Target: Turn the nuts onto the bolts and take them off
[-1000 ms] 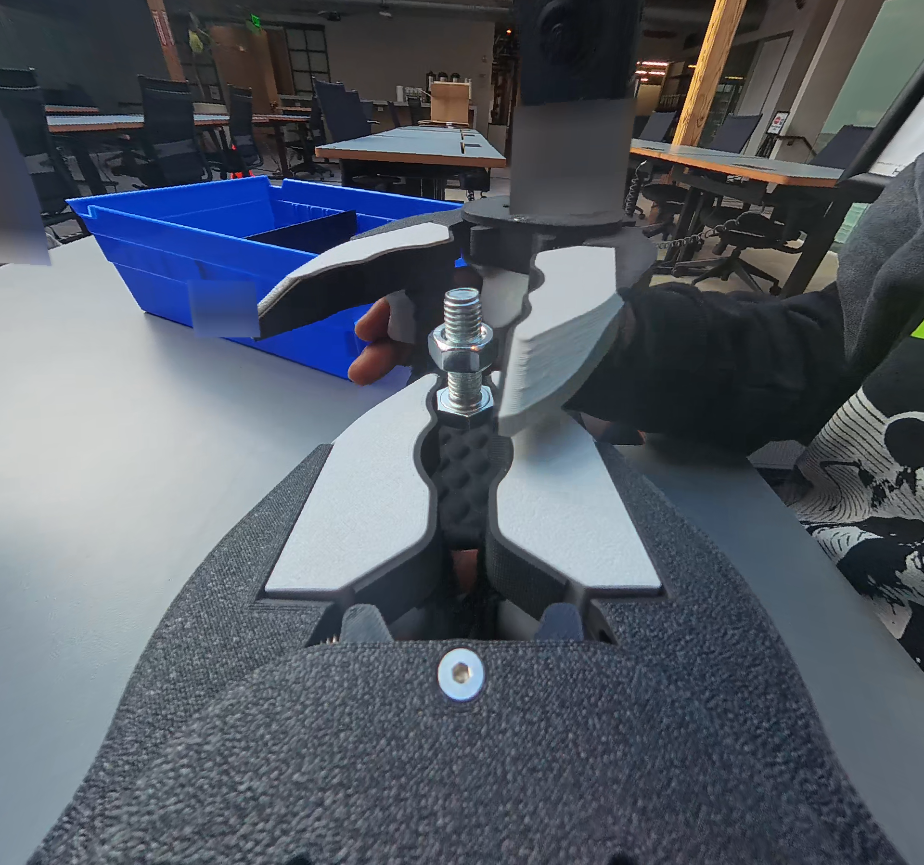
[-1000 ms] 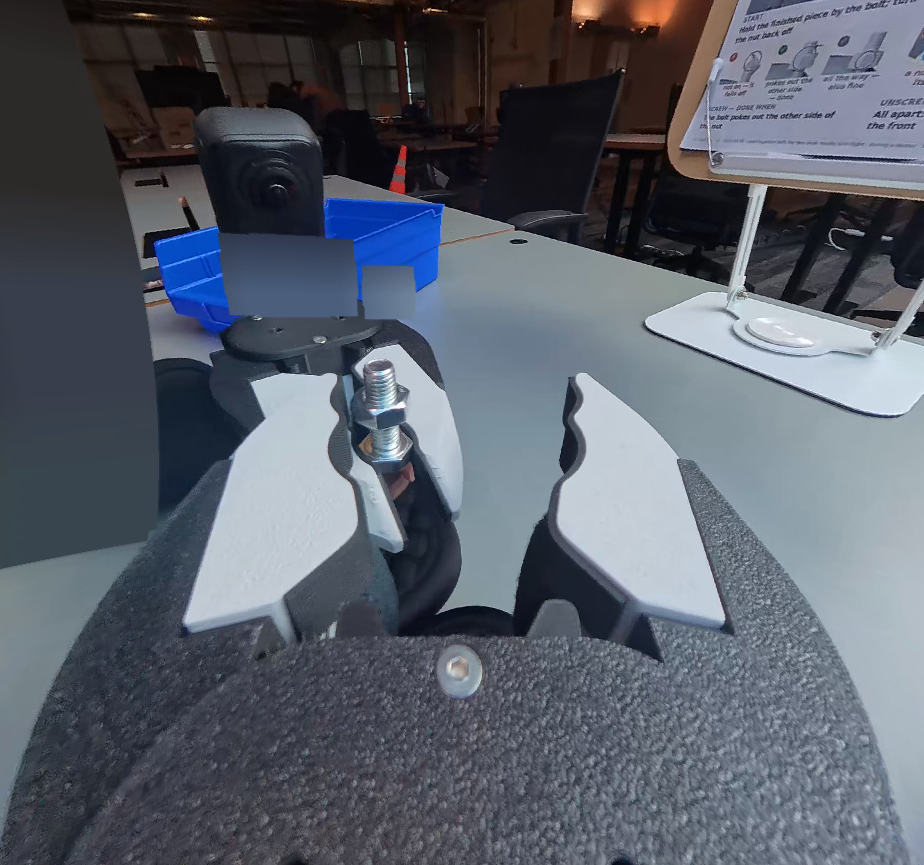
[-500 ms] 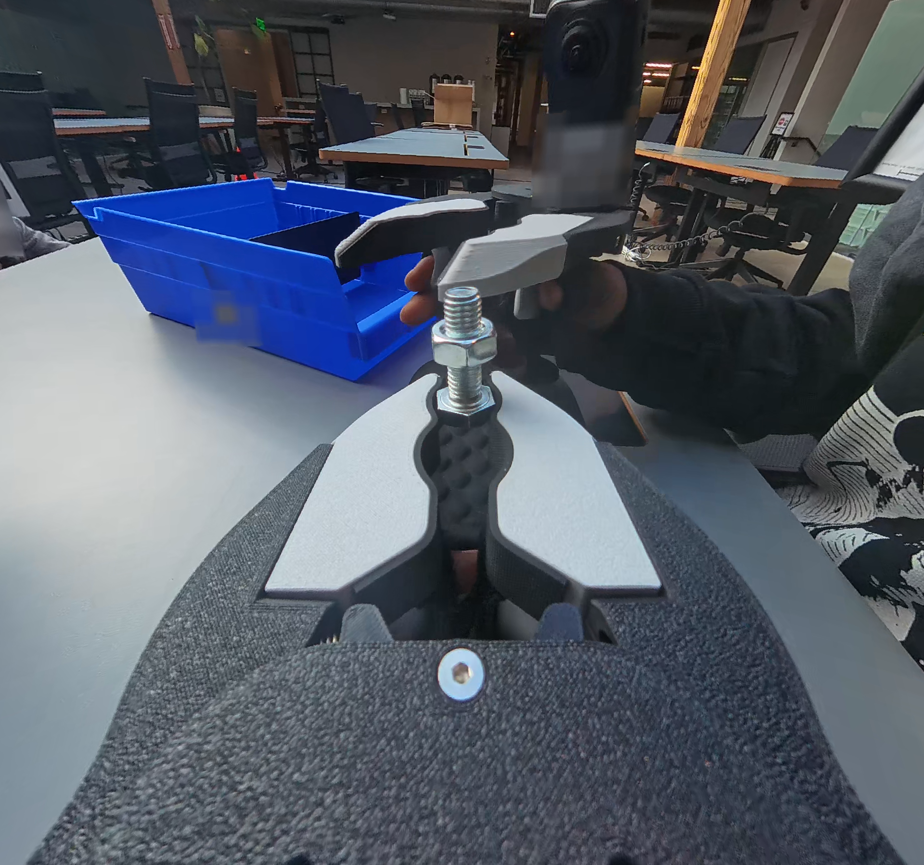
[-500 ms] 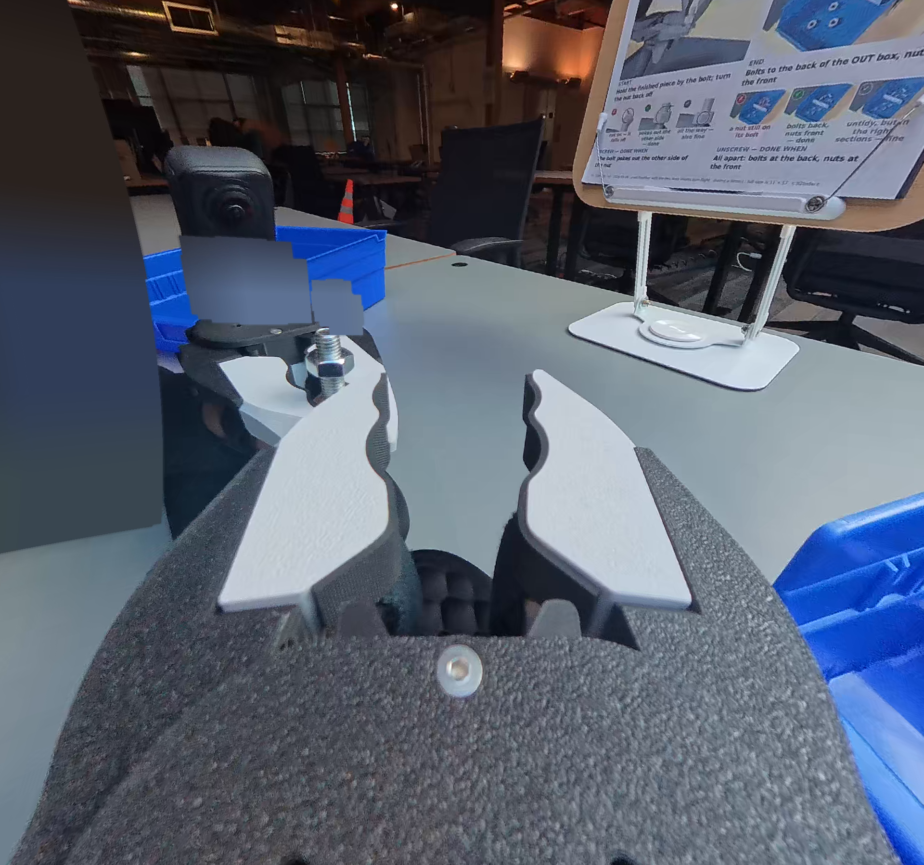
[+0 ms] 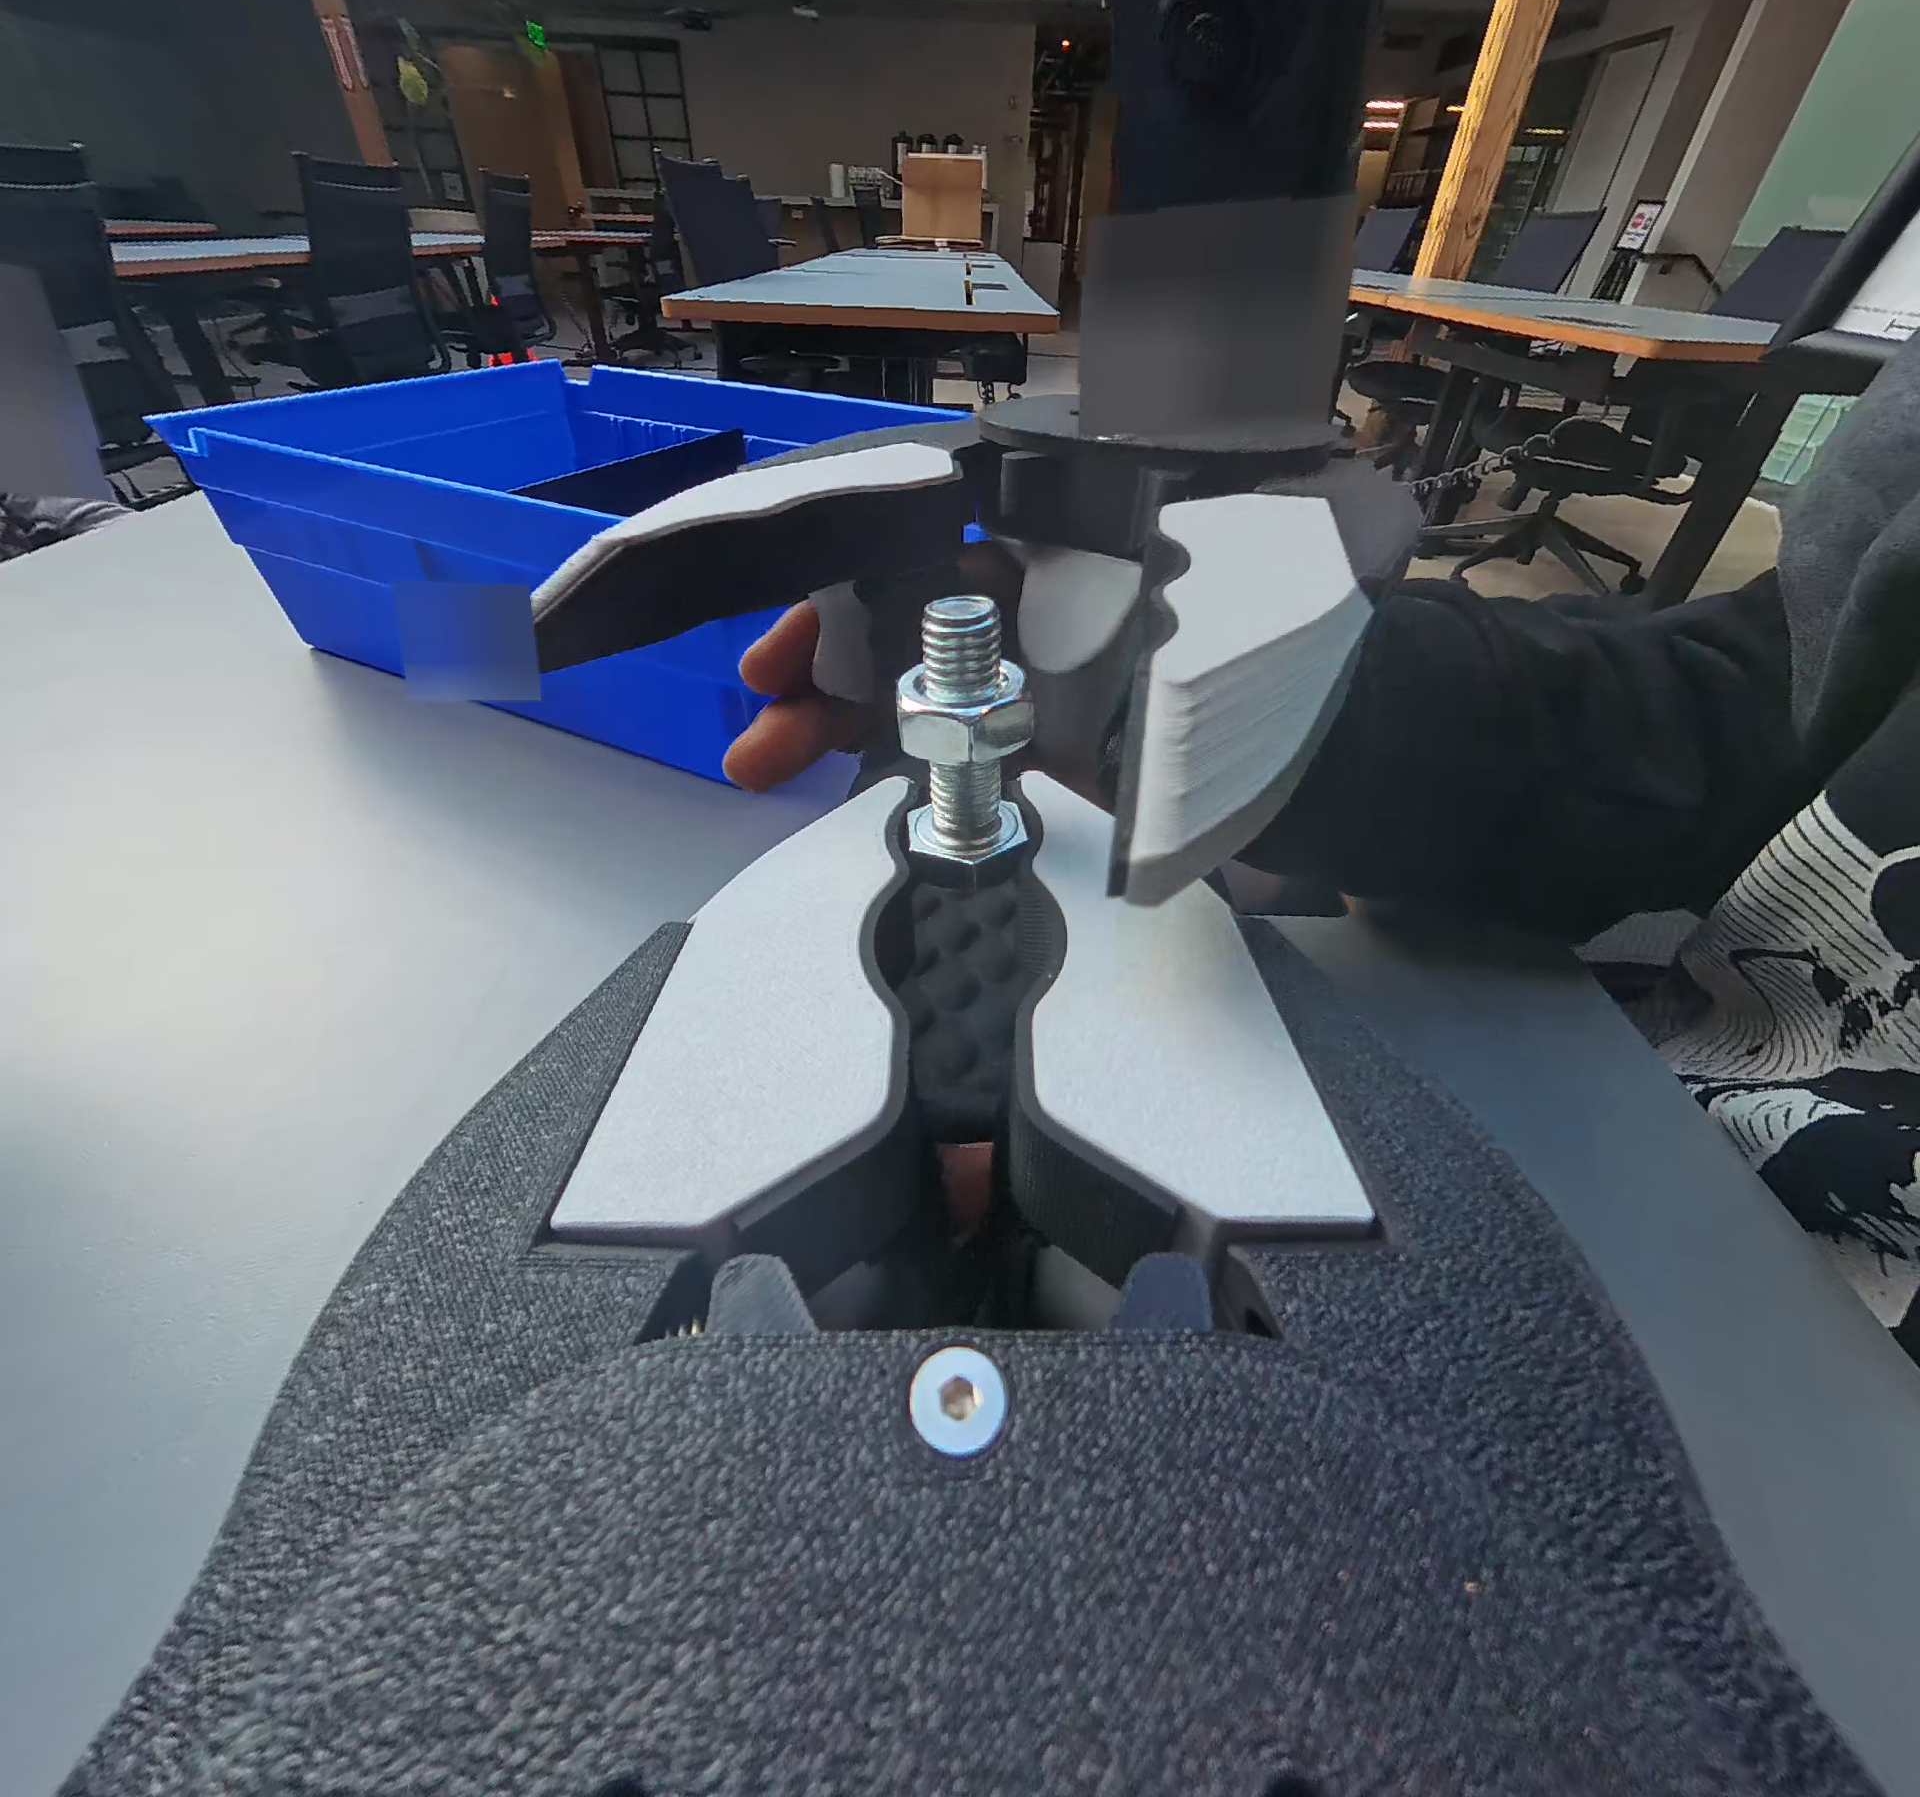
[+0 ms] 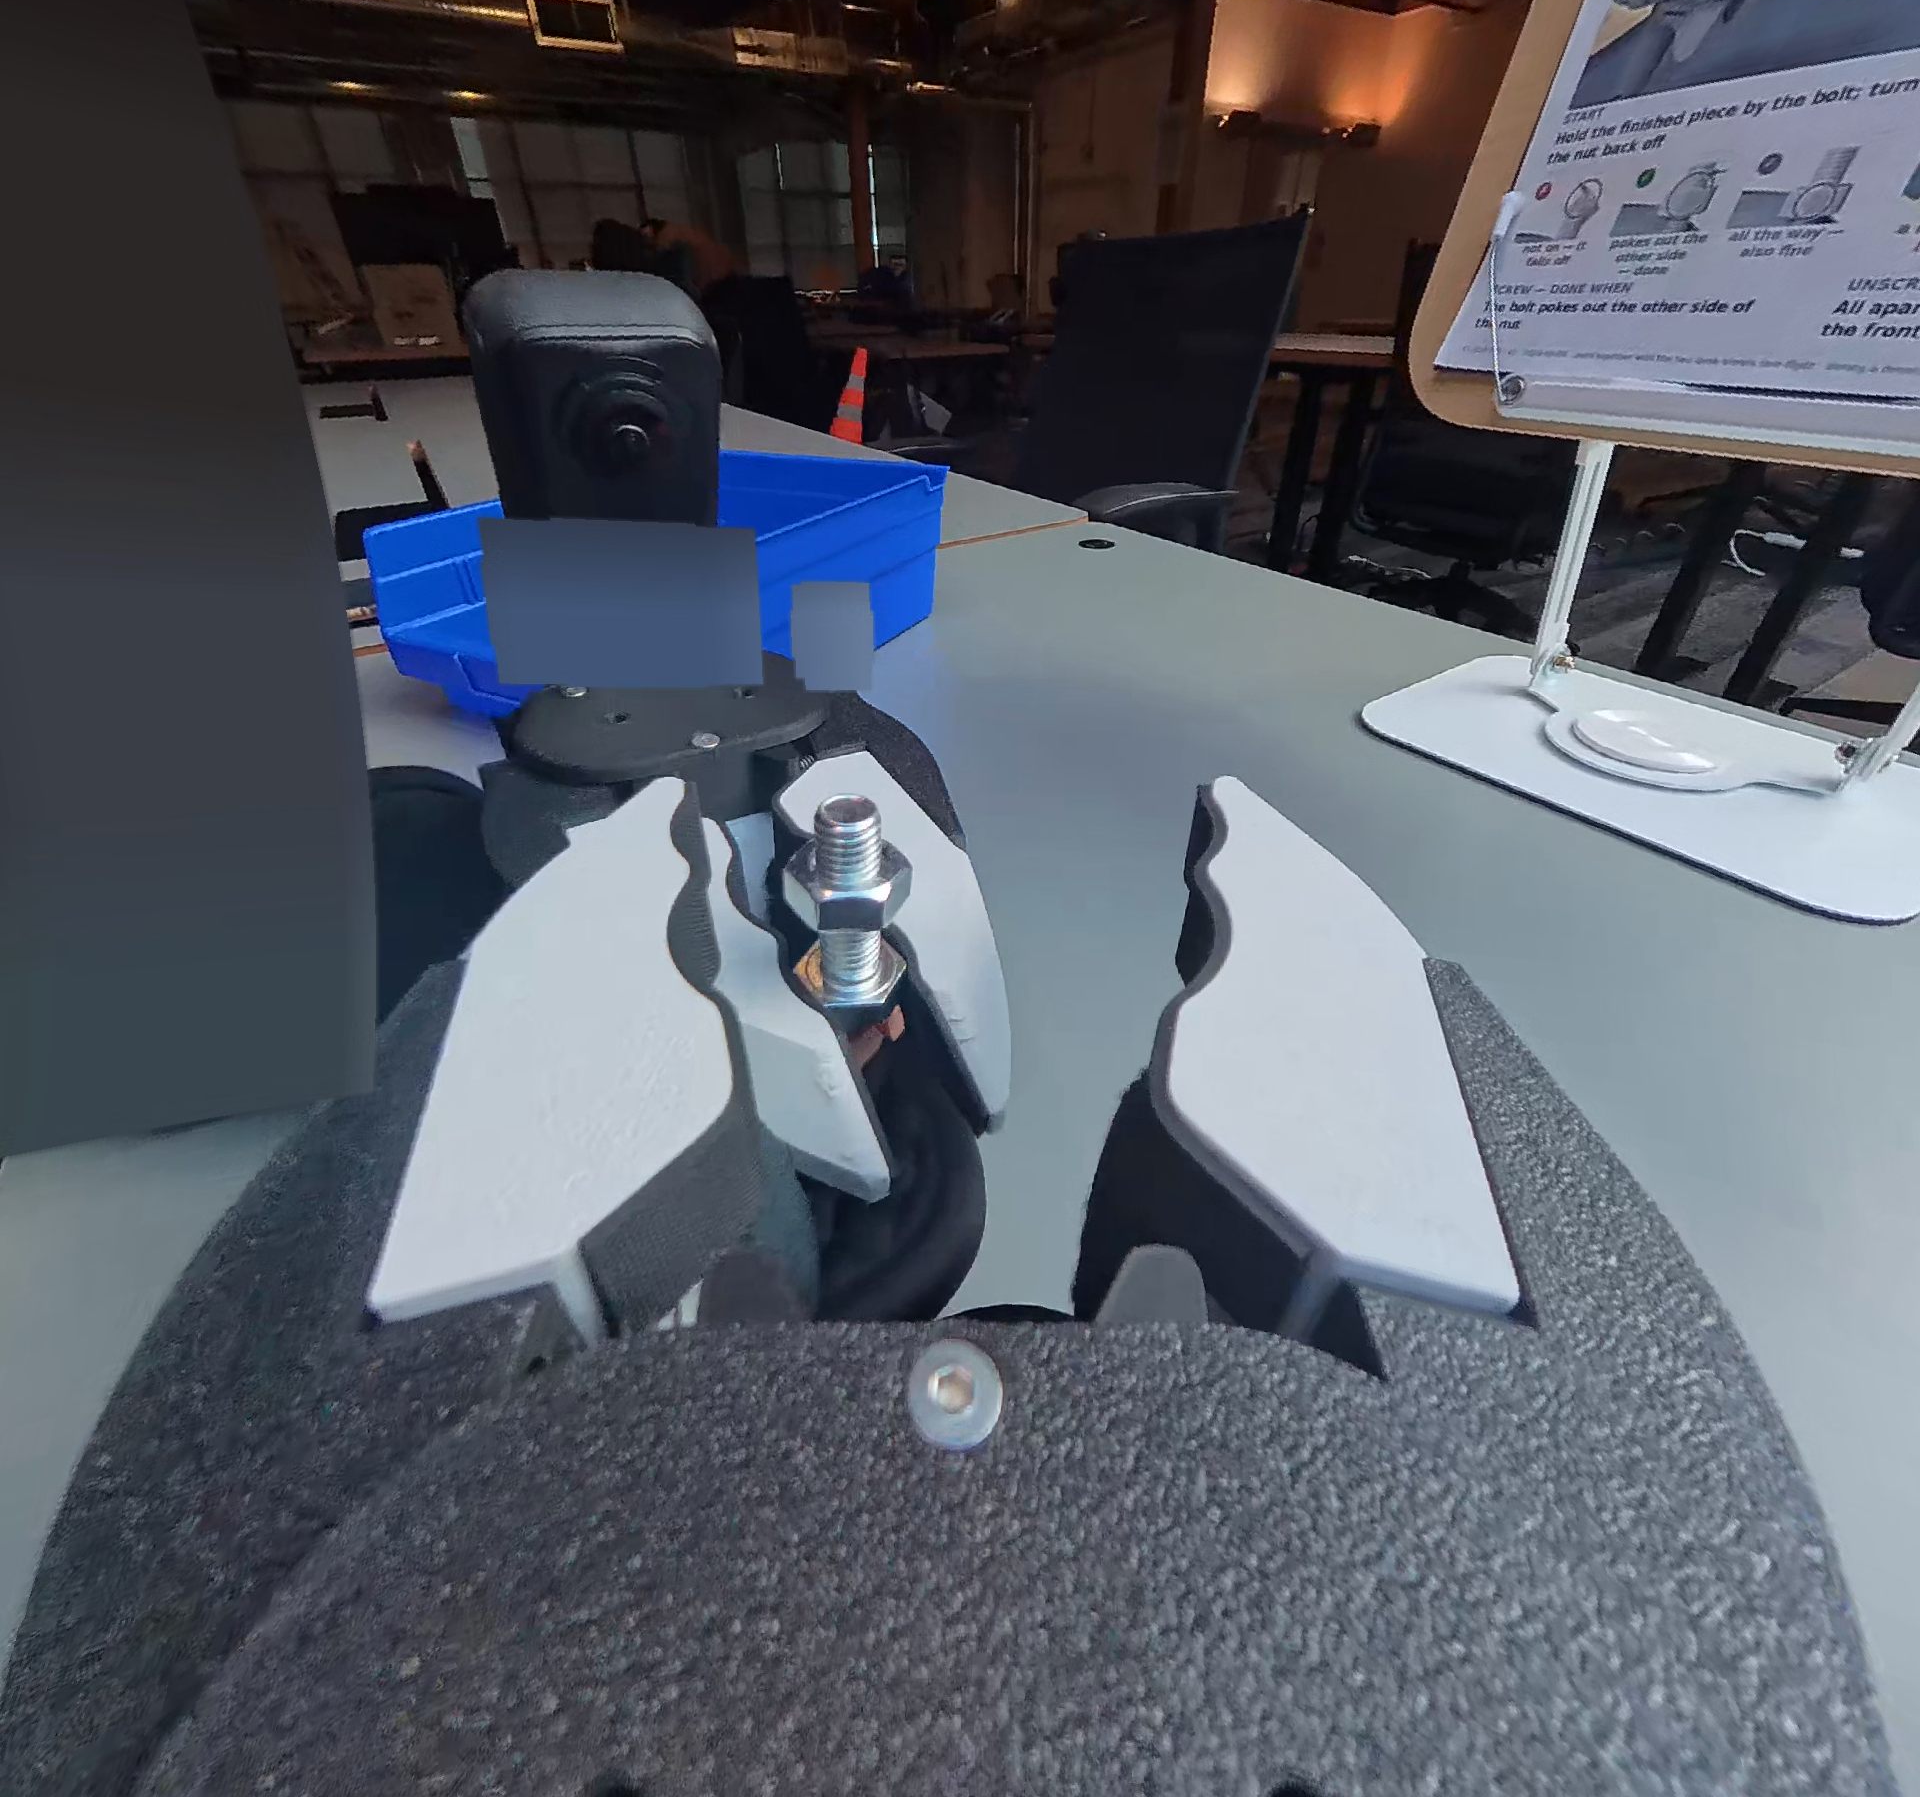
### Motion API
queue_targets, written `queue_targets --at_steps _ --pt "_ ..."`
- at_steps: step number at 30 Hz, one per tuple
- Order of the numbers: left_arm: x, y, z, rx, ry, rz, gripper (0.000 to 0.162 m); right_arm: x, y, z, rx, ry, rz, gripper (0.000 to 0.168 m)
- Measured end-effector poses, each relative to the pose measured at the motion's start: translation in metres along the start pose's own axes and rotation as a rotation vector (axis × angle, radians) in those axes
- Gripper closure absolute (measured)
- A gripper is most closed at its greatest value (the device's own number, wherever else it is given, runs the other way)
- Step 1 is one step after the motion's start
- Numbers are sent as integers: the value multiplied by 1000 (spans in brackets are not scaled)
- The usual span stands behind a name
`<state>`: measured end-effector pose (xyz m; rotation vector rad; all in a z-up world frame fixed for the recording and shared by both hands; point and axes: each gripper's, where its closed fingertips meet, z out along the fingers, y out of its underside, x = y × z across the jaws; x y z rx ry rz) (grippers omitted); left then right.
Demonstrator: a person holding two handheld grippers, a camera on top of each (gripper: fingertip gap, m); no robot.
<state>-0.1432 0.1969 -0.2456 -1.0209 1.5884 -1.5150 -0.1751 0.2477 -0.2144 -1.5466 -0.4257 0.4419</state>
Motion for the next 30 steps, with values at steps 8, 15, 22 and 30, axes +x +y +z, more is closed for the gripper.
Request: queue_targets --at_steps 8,15,22,30 --pt "0 0 0 0 3 -1 148 13 4 -10 -14 49 7 87" --pt "-1 -1 0 6 -2 -13 147 21 5 -31 -6 81 22 87" --pt "-2 -2 -1 17 1 -19 148 26 -3 -45 63 91 48 100" --pt "-2 -2 -1 18 -2 -16 147 7 -1 -12 24 12 17 90"
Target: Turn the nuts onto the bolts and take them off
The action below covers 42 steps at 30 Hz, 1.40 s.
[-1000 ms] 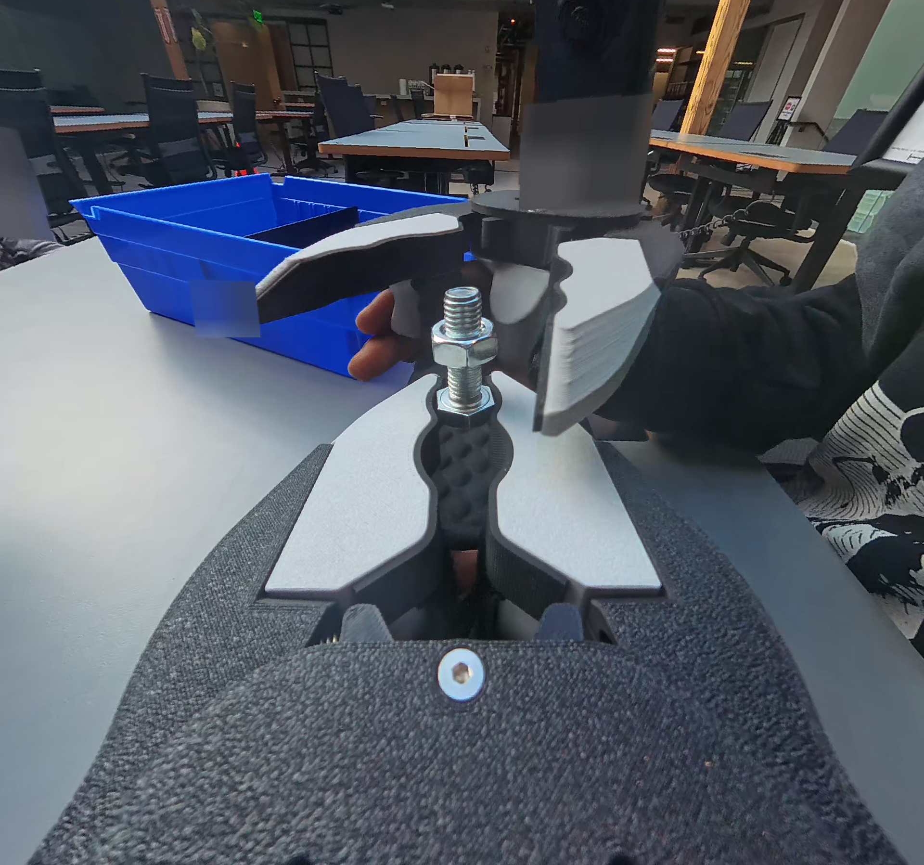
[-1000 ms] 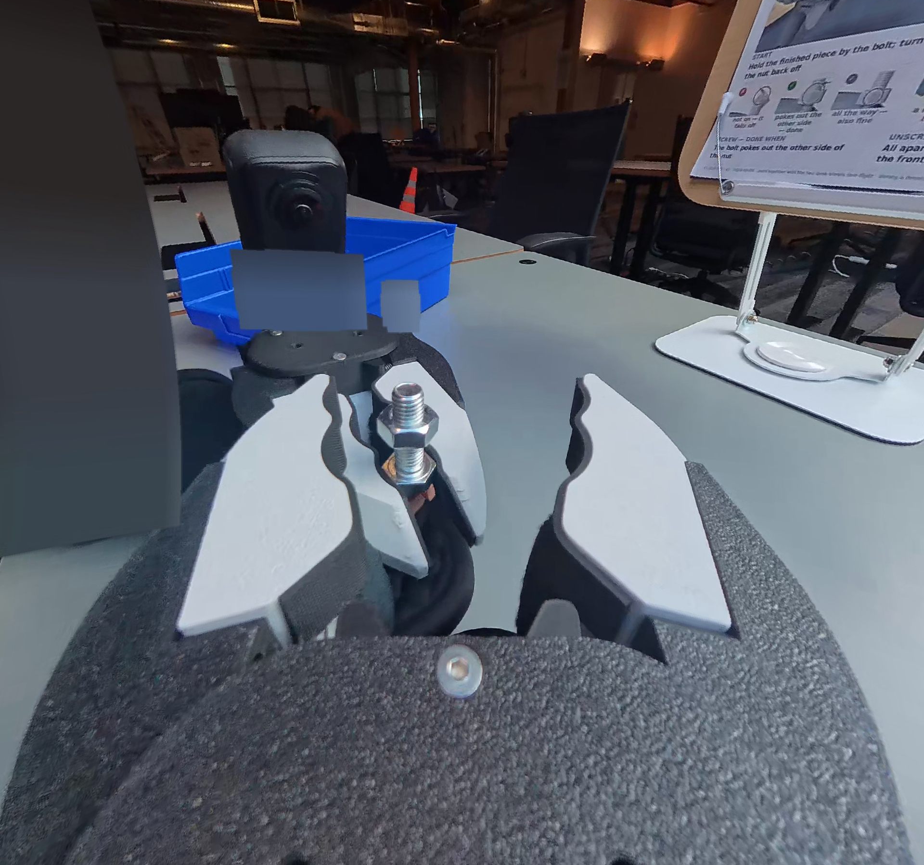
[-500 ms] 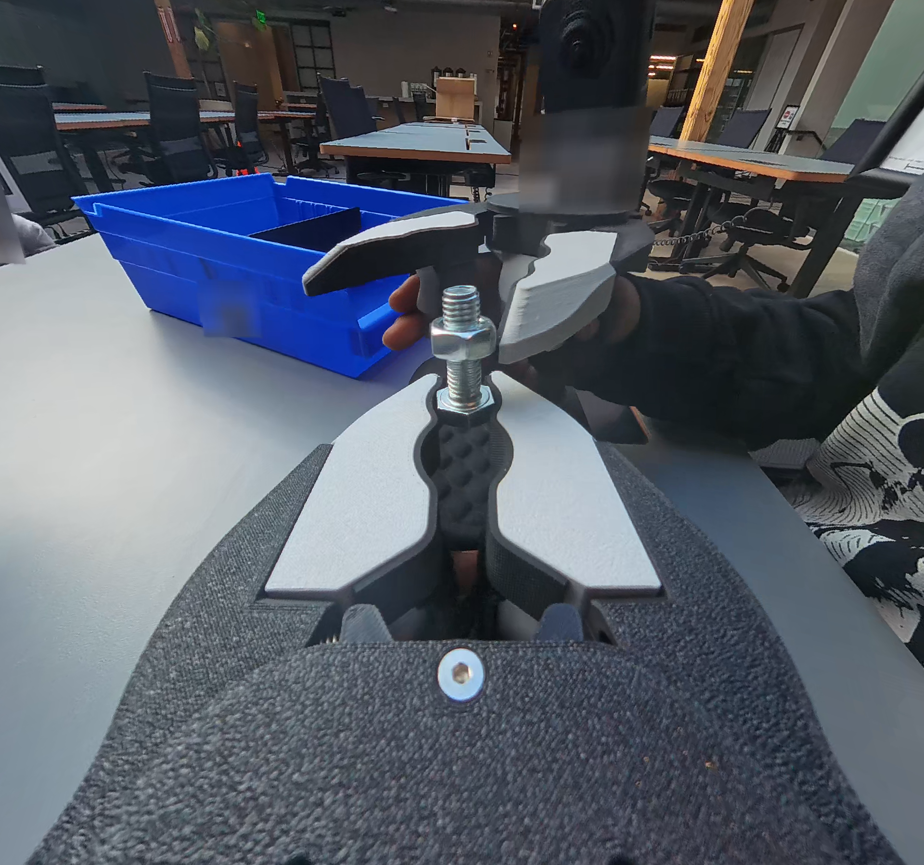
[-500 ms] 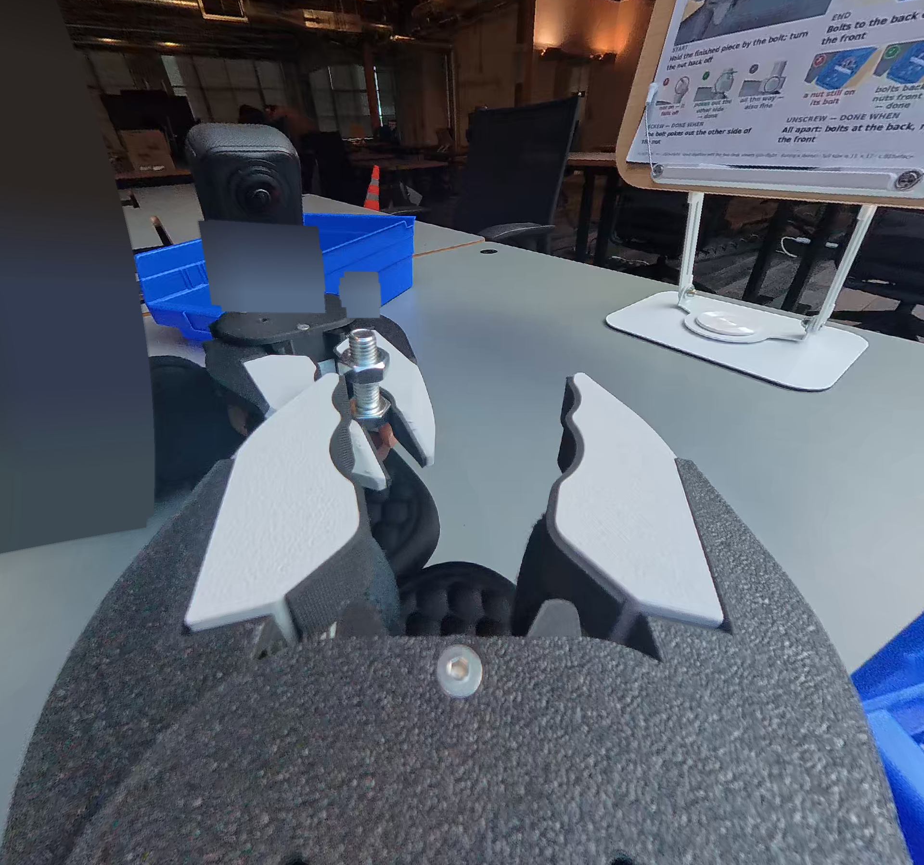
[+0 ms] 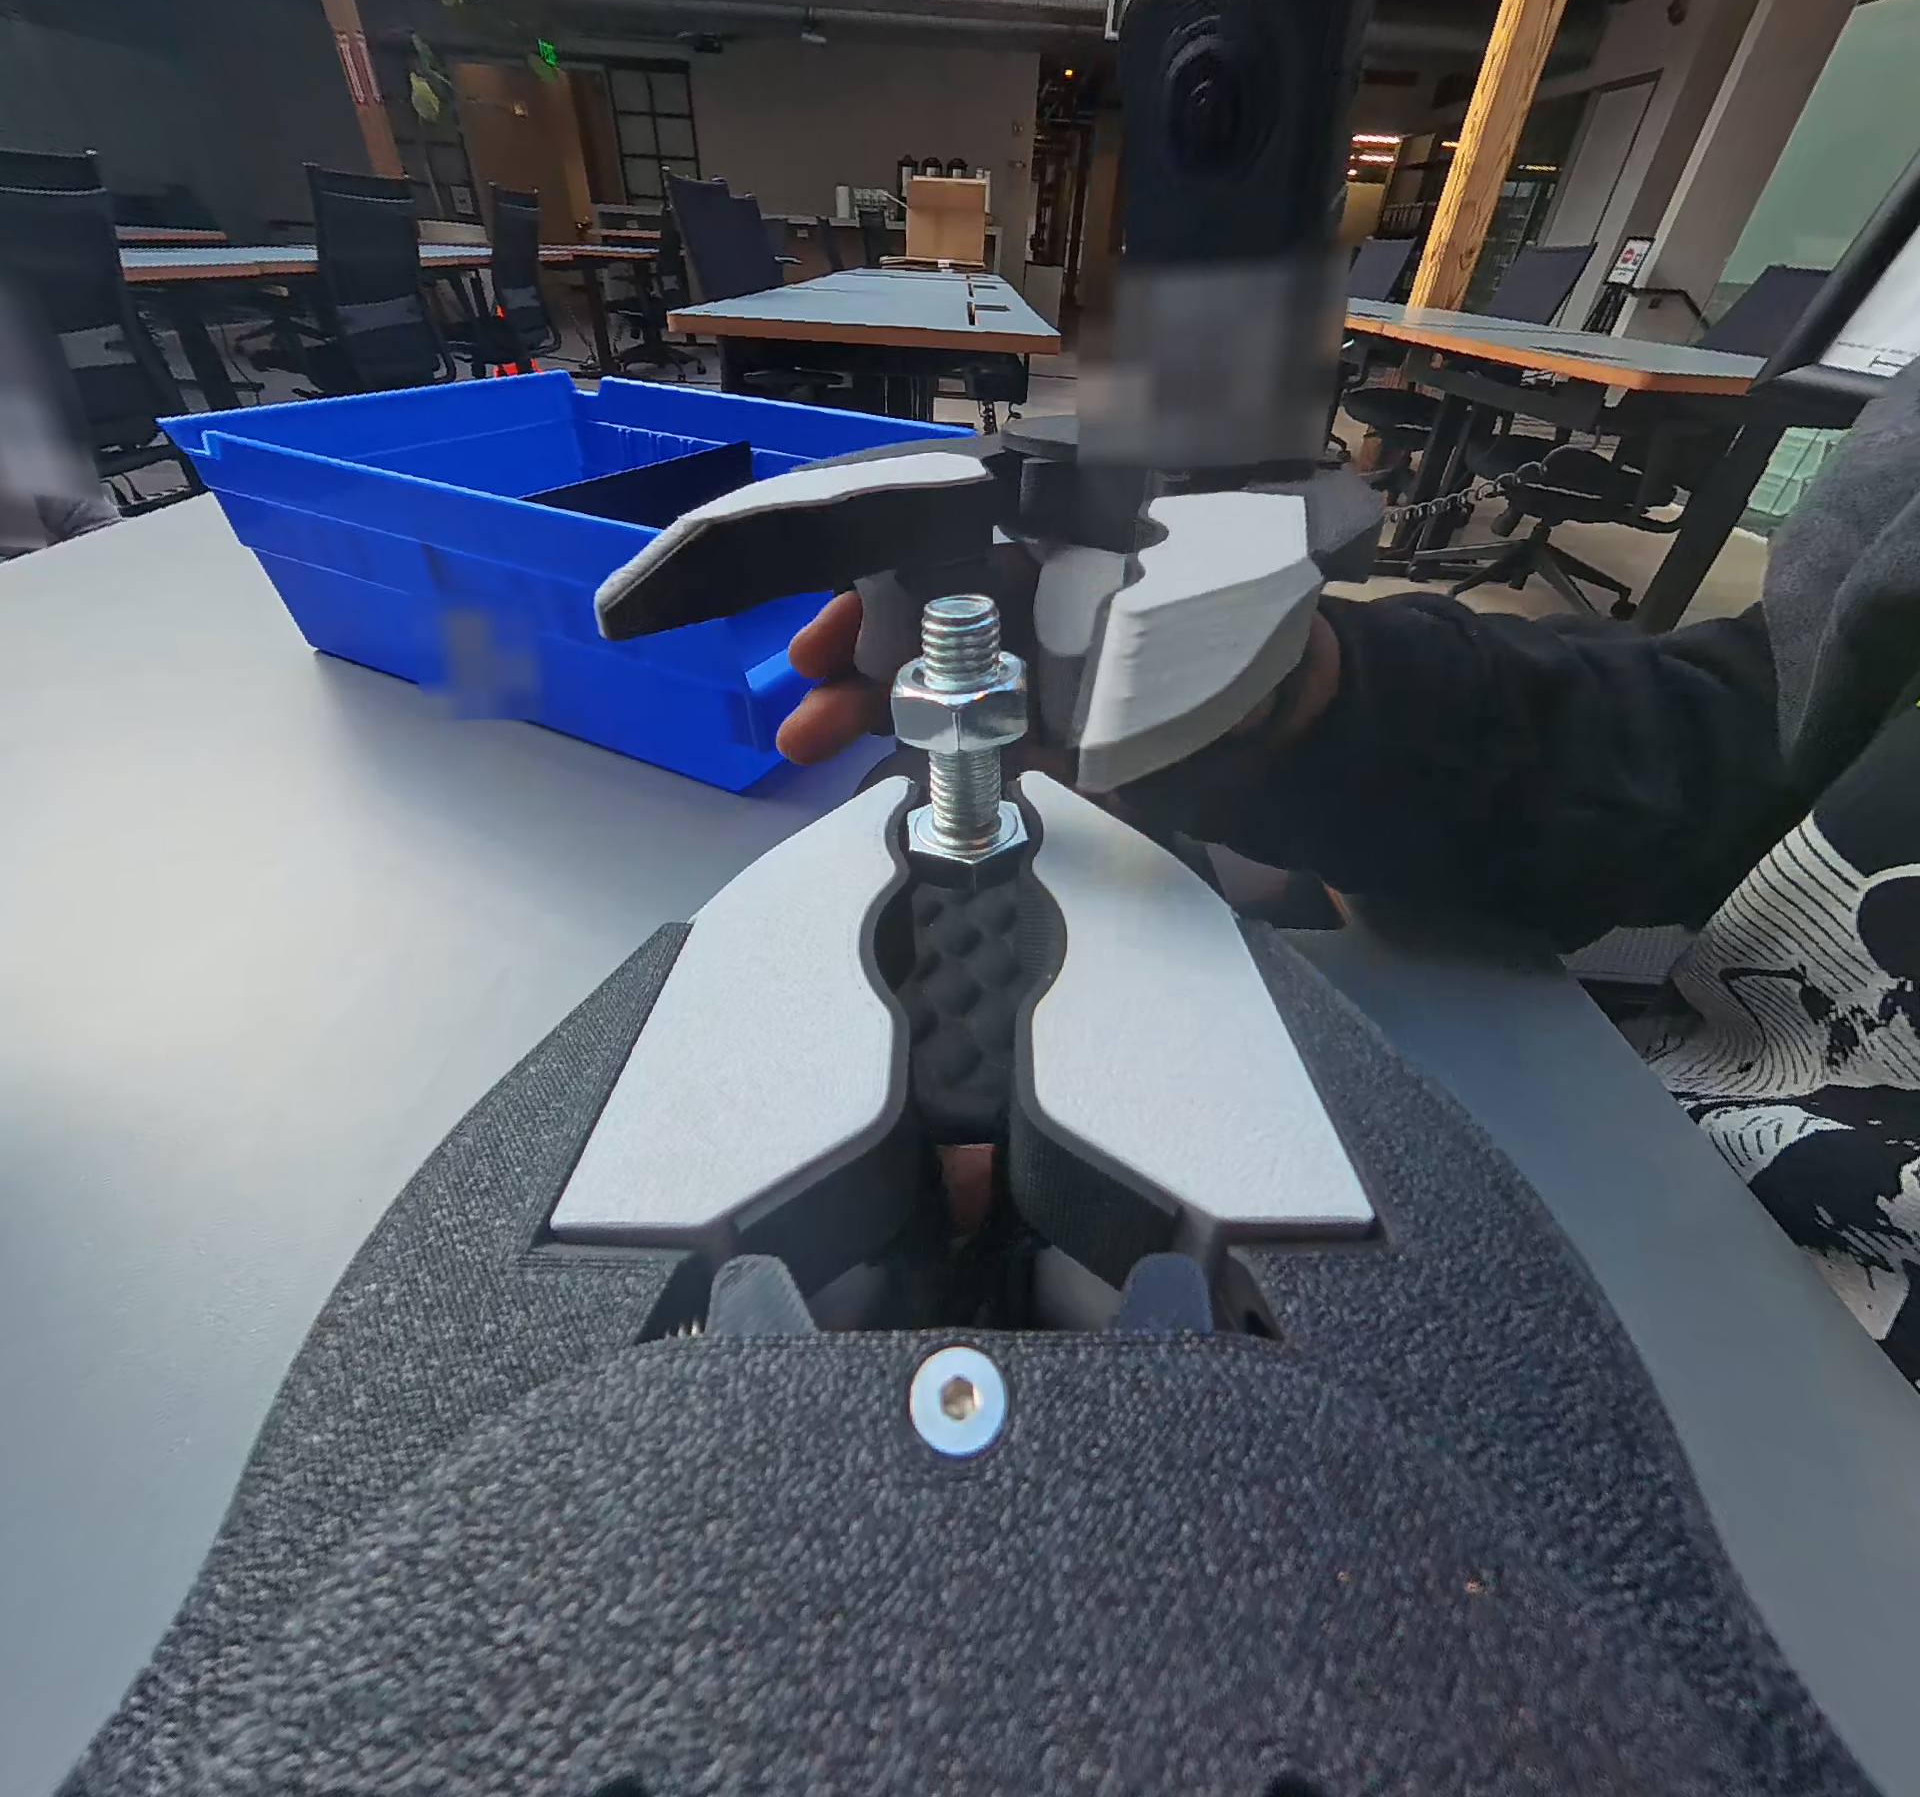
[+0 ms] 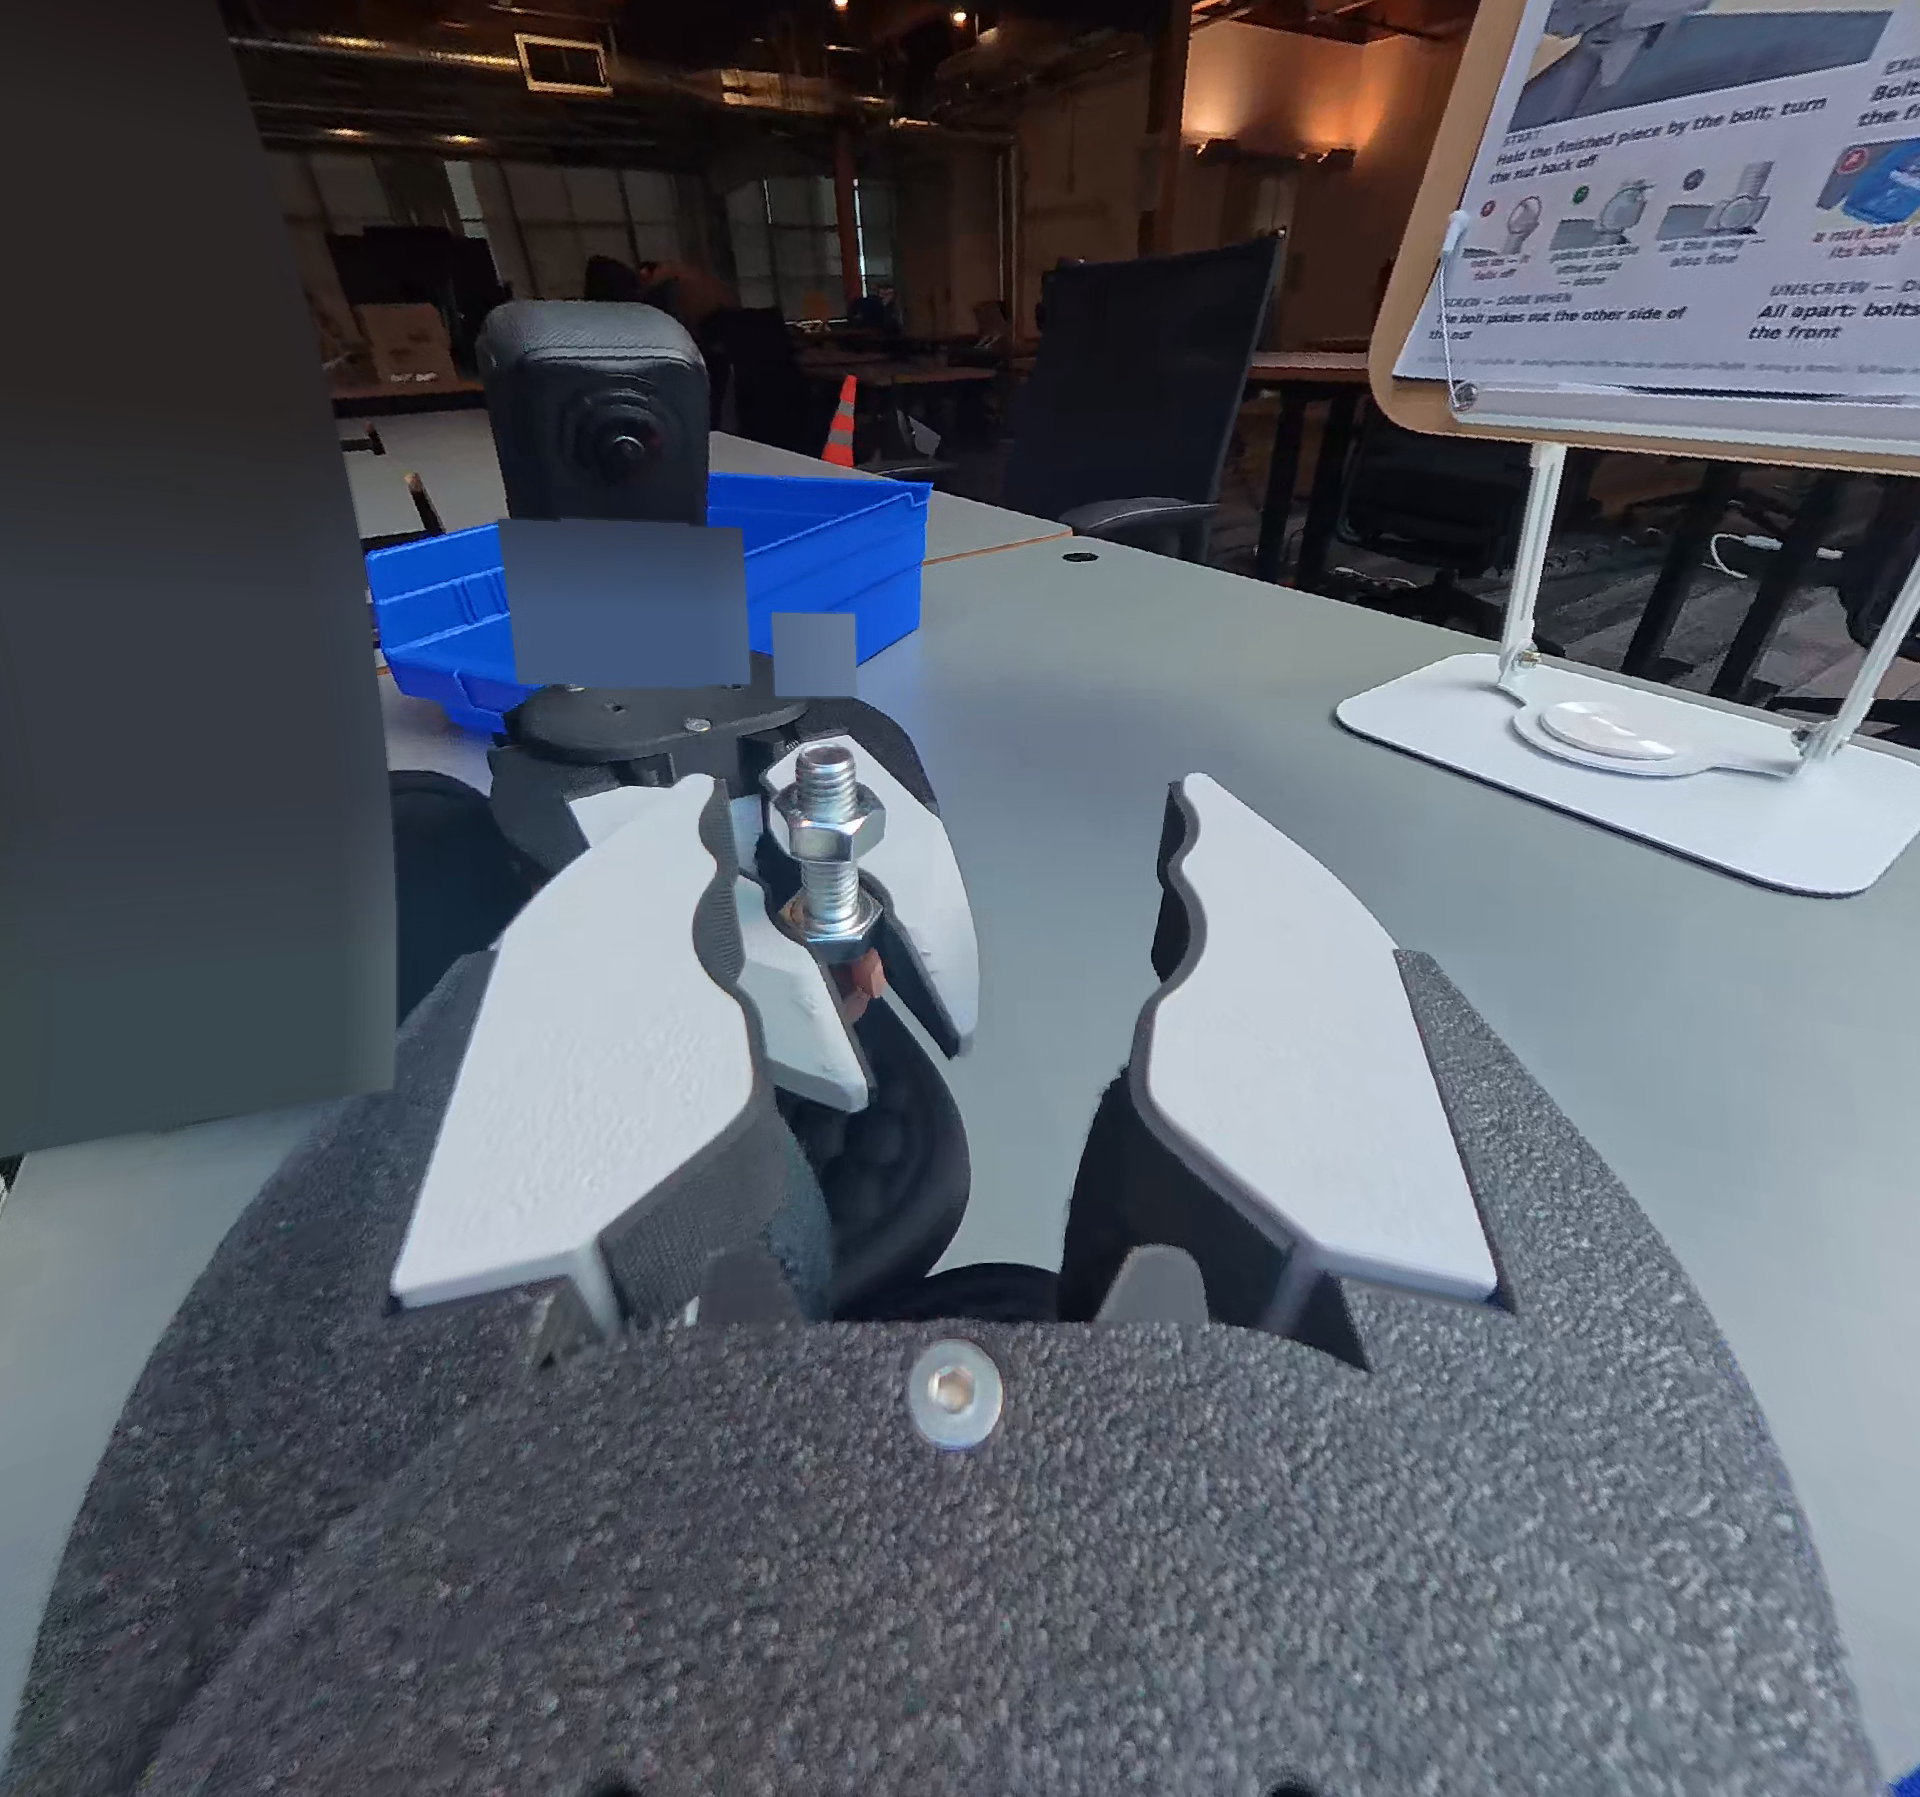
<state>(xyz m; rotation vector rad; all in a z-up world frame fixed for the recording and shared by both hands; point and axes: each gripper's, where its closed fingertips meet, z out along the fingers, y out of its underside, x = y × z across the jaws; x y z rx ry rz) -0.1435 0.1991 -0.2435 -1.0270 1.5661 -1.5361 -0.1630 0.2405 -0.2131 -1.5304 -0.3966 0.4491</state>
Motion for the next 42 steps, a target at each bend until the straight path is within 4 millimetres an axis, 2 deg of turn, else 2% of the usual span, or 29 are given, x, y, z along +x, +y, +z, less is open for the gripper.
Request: queue_targets --at_steps 6,22,25,29,34,37,42 --pt "1 1 1 -6 3 8 148 3 3 10 -19 16 -2 90" --pt "1 0 0 -4 2 7 148 25 -3 -33 30 100 21 94" --pt "0 0 0 -2 0 3 148 14 -8 -28 59 42 37 86" --pt "1 0 0 -2 -1 6 148 1 -6 -6 39 8 18 79" --pt "1 0 0 -5 0 11 148 0 -3 14 16 14 13 80" --pt "1 0 0 -4 0 13 148 4 -2 11 8 34 8 83" --pt "1 0 1 -7 1 13 148 11 -4 -4 24 61 19 84"
